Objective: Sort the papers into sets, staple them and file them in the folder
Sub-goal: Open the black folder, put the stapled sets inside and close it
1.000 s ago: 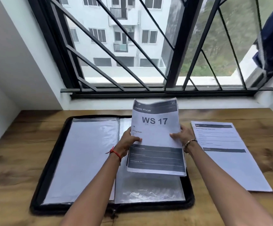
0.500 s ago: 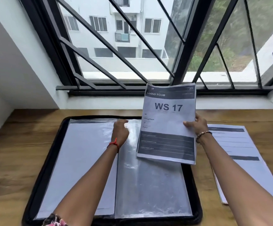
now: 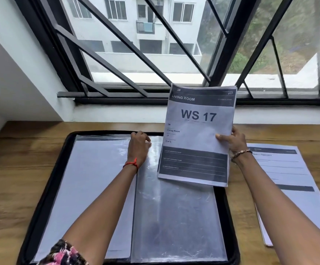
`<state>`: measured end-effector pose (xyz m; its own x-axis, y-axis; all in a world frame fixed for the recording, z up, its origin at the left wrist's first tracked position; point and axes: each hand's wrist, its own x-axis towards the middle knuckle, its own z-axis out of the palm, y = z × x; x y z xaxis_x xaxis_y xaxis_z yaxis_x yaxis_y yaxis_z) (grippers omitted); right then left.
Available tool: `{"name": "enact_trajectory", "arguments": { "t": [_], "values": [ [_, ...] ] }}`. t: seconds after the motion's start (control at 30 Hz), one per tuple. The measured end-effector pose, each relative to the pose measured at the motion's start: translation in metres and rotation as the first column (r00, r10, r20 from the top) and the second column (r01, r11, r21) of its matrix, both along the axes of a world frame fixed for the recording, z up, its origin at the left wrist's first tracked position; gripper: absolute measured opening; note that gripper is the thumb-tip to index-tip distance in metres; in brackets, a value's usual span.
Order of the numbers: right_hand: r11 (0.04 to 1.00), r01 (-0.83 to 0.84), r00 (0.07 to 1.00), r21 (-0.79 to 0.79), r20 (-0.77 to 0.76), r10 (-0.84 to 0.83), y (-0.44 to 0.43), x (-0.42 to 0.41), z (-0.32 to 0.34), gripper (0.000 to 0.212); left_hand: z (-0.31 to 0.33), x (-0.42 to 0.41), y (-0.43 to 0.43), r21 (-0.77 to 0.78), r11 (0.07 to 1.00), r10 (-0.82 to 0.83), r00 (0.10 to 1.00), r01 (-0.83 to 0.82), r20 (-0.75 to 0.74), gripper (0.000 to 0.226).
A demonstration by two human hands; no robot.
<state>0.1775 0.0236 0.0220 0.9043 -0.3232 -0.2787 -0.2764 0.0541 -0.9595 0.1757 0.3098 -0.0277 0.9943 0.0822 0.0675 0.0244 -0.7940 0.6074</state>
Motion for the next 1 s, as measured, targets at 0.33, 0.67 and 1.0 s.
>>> {"name": "enact_trajectory", "arguments": {
  "t": [0.33, 0.67, 1.0],
  "values": [
    [0.999, -0.041, 0.977, -0.009, 0.208, 0.042, 0.011, 0.021, 0.036, 0.039, -0.006, -0.001, 0.006, -0.087, 0.995, -0.050, 0.998, 0.052, 0.027, 0.013],
    [0.952, -0.102, 0.860, -0.288, 0.455, 0.230, 0.059, 0.059, 0.099, 0.035, -0.004, -0.007, 0.005, -0.213, 0.974, -0.049, 0.992, 0.072, 0.112, 0.008],
    [0.853, -0.162, 0.830, -0.496, 0.399, 0.389, 0.094, 0.083, 0.091, 0.039, -0.003, -0.007, 0.012, -0.215, 0.975, -0.027, 0.987, 0.061, 0.156, 0.011]
  ]
}}
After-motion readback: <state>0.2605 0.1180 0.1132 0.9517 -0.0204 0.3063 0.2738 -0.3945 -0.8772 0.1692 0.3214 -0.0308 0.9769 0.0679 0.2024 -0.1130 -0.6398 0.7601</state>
